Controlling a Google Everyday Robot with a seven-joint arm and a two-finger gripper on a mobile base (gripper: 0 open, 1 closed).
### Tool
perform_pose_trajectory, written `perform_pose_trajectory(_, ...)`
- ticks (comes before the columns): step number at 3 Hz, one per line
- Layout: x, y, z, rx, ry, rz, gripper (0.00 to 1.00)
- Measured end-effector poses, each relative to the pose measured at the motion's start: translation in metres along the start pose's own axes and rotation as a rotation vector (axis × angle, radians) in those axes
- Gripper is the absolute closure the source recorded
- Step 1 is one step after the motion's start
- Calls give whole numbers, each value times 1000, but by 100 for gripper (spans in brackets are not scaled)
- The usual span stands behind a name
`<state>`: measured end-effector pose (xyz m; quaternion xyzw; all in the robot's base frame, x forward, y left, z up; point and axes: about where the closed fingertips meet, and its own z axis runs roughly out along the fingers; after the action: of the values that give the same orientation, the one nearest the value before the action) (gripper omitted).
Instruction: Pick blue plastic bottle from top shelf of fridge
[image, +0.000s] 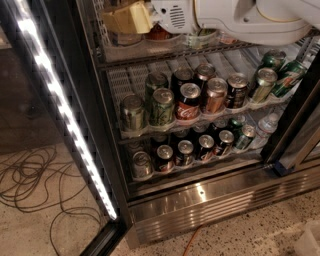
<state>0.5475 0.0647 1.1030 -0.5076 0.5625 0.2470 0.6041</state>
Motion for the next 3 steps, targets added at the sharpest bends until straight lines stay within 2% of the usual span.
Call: perform_pose_trajectory(3, -9, -2, -10, 5, -8, -2, 100)
